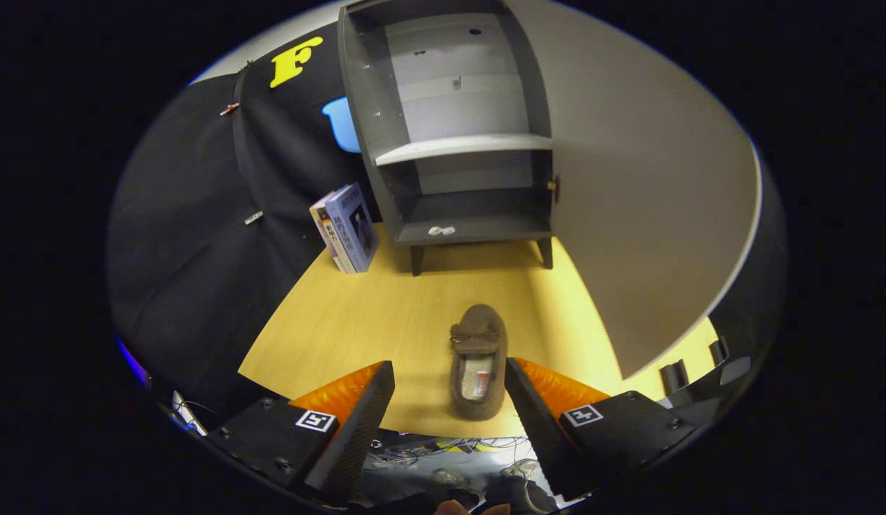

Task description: Open the shoe cabinet door, grab the shoes and put them into the shoe cabinet, then close the shoe cabinet door.

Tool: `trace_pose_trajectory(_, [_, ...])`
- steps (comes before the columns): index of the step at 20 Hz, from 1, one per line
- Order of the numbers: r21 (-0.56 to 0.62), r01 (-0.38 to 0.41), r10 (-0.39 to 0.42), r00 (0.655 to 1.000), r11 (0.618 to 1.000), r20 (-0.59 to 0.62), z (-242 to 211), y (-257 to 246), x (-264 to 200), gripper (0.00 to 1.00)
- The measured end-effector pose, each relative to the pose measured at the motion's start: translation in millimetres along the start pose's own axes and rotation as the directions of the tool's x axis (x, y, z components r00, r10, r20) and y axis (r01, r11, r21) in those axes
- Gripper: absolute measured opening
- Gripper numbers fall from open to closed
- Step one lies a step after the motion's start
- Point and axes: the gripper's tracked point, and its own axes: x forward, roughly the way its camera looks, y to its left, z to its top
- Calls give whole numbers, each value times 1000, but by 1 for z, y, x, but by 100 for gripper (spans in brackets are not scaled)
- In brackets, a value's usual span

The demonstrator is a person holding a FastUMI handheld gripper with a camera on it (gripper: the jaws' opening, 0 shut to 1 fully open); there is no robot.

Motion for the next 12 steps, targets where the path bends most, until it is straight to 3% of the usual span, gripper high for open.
trace_pose_trajectory(12, [-20,115,-116,991,993,-70,-66,-15,152,99])
